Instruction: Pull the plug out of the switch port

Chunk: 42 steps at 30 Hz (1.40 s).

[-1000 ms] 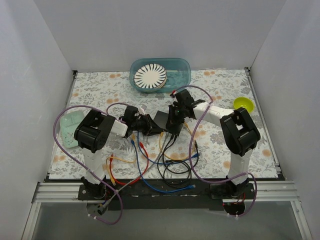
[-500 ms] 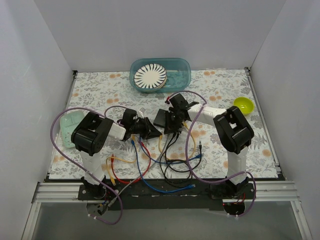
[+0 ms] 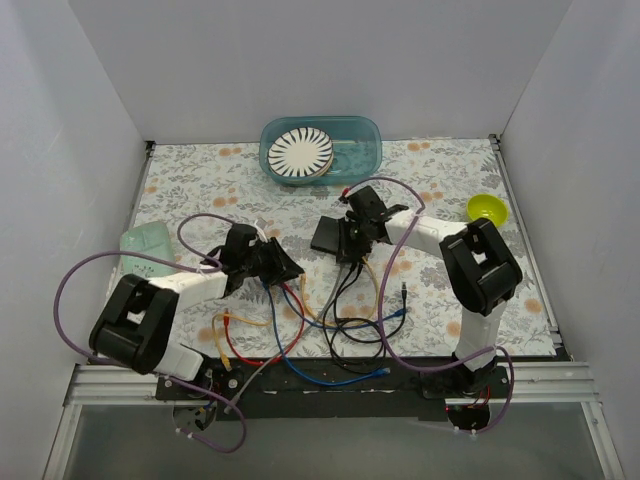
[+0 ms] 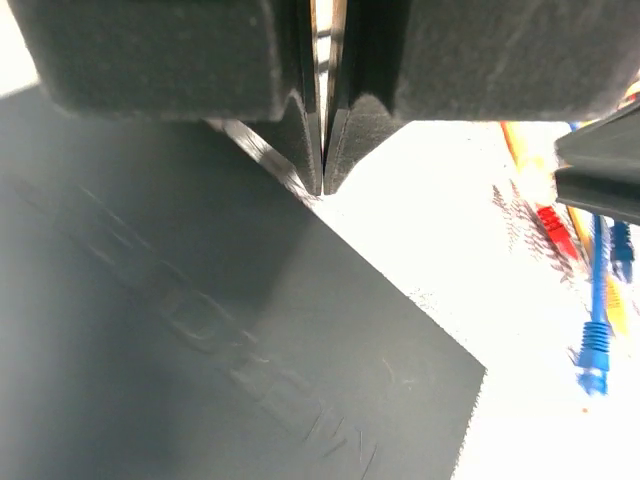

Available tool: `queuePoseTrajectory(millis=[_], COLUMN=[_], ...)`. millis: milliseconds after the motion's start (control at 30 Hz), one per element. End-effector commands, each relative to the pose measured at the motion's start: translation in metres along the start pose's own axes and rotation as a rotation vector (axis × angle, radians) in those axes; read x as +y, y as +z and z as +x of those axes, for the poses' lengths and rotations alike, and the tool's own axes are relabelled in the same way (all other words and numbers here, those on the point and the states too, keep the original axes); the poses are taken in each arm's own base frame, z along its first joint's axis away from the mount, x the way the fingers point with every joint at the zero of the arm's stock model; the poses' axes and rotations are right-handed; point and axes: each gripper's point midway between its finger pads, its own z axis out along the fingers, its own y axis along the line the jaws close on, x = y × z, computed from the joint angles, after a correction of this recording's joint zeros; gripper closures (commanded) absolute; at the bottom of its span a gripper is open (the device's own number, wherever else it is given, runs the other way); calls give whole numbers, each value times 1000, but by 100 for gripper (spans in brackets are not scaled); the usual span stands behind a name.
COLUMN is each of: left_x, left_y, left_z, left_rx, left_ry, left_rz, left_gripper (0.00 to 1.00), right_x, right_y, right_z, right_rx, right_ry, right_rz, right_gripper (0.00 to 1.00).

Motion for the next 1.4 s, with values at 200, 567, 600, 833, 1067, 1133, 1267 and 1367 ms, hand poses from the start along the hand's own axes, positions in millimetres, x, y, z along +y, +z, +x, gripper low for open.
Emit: queuePoseTrajectory(millis=[200, 567, 600, 833, 1067, 1133, 1267, 1367], left_x=[-65, -49, -51, -51, -40, -34, -31, -28], left_y=[-29, 25, 27, 50, 78, 85, 96, 100], left_z=[-74, -18, -16, 2, 4, 5, 4, 4], left_rx=[-207, 61, 64, 131, 148, 157, 165, 167], left_ry=[55, -9, -5, 6, -13, -35, -57, -69], left_rz=[105, 153, 160, 155, 122, 108, 112, 106], left_gripper=[51, 57, 57, 57, 58, 58, 58, 58], right_x=[3, -71, -73, -86, -74, -68, -58, -54], right_y=[-42, -23, -21, -2, 6, 9, 13, 14], right_z=[-91, -150, -151, -128, -89, -82, -76, -73], right_rx=[-267, -272, -268, -190, -130, -115, -99, -92], right_ry=[39, 241, 240, 249, 244, 227, 201, 189], right_rz=[-9, 84, 90, 107, 66, 59, 46, 41], right_gripper=[89, 89, 89, 89, 89, 89, 89, 89])
